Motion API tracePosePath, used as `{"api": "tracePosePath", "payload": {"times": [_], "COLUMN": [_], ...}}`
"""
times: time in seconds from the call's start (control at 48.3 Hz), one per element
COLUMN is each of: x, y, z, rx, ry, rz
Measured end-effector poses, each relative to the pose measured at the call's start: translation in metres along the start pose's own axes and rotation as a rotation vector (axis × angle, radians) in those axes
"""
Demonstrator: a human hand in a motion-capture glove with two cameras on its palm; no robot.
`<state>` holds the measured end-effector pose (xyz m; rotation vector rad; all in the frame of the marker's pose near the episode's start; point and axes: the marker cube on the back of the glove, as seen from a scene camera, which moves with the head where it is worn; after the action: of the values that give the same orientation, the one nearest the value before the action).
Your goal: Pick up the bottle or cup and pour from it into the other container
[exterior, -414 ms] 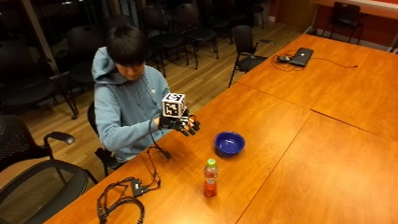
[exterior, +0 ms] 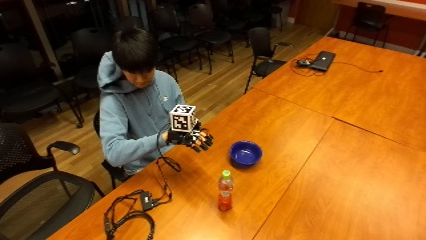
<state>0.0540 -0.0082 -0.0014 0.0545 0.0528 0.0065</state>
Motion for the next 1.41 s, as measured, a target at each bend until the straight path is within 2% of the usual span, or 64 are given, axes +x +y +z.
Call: {"api": "tracePosePath", "payload": {"times": [0.062,0.331,0.662,0.993,1.262,1.407], "x": [-0.001,0.092,0.176,0.218,0.231,0.228], "y": [0.009,0.016,0.02,0.002,-0.032,-0.055], "z": [0.013,0.02,0.047,0.084,0.102,0.114], "rx": [-0.005,-0.049,0.035,0.194,0.336,0.353], "ry": [0.012,-0.062,-0.108,-0.628,-1.06,-1.24], "rz": [0.019,0.131,0.205,0.14,0.096,0.077]}}
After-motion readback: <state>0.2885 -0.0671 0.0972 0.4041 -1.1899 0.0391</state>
